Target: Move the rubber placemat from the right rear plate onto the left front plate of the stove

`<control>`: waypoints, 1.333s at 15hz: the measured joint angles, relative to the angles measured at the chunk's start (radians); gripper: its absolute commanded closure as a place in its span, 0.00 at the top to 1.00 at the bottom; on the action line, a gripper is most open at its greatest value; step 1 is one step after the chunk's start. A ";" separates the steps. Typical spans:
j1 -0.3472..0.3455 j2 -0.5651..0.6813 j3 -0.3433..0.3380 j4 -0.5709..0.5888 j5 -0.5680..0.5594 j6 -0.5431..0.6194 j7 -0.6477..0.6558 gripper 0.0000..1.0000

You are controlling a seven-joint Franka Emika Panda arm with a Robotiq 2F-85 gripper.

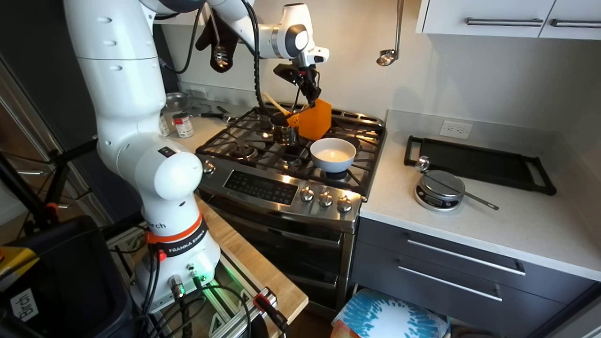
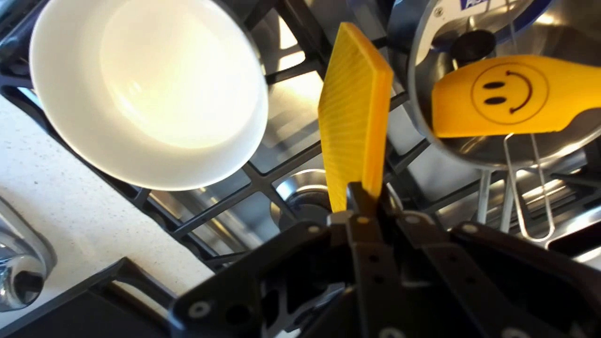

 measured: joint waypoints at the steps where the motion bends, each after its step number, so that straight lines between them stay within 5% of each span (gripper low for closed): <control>1: 0.000 0.000 0.011 -0.004 0.026 -0.005 -0.021 0.01; 5: 0.003 -0.004 0.051 -0.007 0.064 -0.066 -0.011 0.01; 11: 0.031 -0.046 0.102 0.018 0.066 -0.254 0.205 0.01; 20: 0.044 -0.014 0.156 0.126 0.122 -0.375 0.226 0.01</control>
